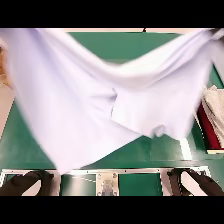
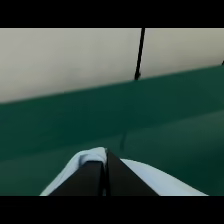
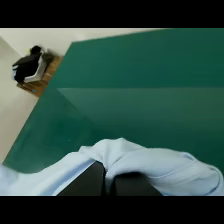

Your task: Fold the shirts.

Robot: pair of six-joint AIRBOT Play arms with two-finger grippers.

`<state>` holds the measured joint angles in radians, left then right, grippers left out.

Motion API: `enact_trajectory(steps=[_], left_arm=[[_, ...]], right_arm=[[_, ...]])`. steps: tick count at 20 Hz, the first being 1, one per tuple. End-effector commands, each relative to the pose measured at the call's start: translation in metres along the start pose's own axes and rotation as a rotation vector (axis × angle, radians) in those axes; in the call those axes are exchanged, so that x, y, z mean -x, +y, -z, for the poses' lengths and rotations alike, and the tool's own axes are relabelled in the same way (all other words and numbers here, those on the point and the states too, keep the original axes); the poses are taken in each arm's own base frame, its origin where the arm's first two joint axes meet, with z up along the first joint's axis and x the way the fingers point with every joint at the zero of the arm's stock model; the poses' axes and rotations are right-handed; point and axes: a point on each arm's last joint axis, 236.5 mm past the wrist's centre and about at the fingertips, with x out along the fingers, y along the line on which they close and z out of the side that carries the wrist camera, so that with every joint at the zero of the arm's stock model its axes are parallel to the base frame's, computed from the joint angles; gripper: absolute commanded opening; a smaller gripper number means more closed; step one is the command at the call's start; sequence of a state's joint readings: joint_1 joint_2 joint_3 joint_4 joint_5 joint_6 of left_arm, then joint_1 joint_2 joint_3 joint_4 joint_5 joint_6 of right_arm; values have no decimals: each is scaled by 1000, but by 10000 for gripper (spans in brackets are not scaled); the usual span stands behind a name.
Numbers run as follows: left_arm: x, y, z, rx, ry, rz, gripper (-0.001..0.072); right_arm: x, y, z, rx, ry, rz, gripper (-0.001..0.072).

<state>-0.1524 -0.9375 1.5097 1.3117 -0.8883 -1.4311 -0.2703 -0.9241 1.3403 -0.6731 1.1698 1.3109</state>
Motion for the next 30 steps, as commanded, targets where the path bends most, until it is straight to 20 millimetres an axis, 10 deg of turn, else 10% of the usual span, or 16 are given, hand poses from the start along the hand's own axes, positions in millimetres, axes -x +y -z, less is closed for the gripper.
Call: enact_trajectory(steps=[1,6,9,10,11,12,16,19,20,24,30], left_arm=[[-114,36,140,97,227,-48,21],[-252,48,240,173,397,14,21],[-283,43,236,258,383,45,23],[-282,43,229,282,376,45,176],[-277,41,222,318,394,54,559],[-267,40,219,357,445,72,628],[-191,62,217,423,746,132,626],[-131,71,253,518,996,100,623],[-114,67,268,524,1060,94,516],[-56,36,330,611,1141,44,467],[0,-18,436,948,1089,-28,471]], right_arm=[[-93,-103,88,-189,77,127,20],[-195,-209,147,-368,150,274,20],[-228,-235,136,-382,158,273,39],[-232,-234,124,-374,159,252,179],[-229,-233,111,-337,163,232,290],[-220,-233,94,-290,169,220,313],[-145,-268,64,-258,278,231,319],[-103,-309,81,-372,292,275,403],[-97,-318,93,-409,302,287,402],[-93,-331,132,-446,349,295,402],[-101,-326,123,-438,305,258,402]])
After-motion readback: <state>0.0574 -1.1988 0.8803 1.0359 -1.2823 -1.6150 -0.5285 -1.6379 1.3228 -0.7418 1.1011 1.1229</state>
